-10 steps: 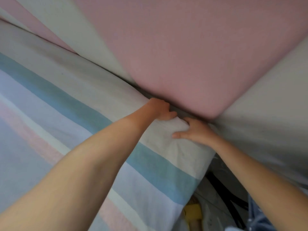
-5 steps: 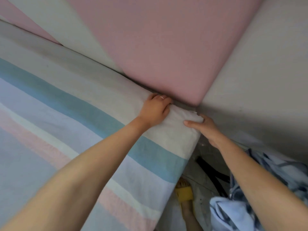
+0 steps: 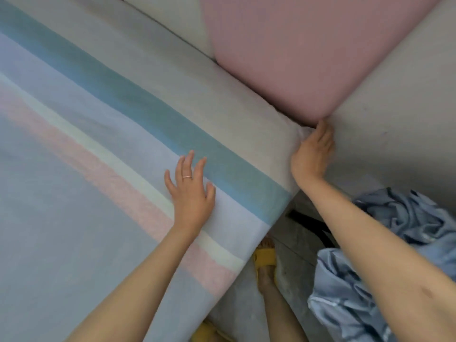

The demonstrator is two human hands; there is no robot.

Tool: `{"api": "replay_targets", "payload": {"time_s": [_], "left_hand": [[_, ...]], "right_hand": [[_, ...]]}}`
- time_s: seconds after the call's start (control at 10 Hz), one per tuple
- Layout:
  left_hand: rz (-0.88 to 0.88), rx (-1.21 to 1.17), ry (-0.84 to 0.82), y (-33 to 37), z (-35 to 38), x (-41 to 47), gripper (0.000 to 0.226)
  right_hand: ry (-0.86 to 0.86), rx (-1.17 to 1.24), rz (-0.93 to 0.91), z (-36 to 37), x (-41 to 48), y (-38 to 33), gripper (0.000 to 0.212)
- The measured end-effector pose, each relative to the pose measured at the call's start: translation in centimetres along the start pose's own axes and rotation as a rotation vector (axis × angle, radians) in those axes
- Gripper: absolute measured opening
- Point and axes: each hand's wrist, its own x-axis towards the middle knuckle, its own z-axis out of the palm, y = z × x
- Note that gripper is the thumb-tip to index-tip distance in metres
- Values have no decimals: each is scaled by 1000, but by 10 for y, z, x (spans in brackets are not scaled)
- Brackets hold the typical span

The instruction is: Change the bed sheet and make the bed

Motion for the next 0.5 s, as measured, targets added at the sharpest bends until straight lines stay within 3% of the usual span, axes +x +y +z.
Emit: {"api": "replay_targets", "payload": {"time_s": [0.1,0.2,0.3,0.4,0.5], "left_hand": [[-417,-20,-269,-23,4,-73,76],[135,139,-754,-36,10,-149,69],[493,-23,-924,-48,-21,-196,52],[226,-266,-745,-93,-73,-219,43],[-129,-493,-548,-146,-141,-256,53]], "right_hand": [[-78,-57,-557,1,-60,-35,60],[-399,-405,-727,10,-123,-37,57],[-485,-466,6,4,-183,-36,70],[-653,-526,15,-15,-254,-77,73],[-805,-586,-281,-45,-306,-106,59]]}}
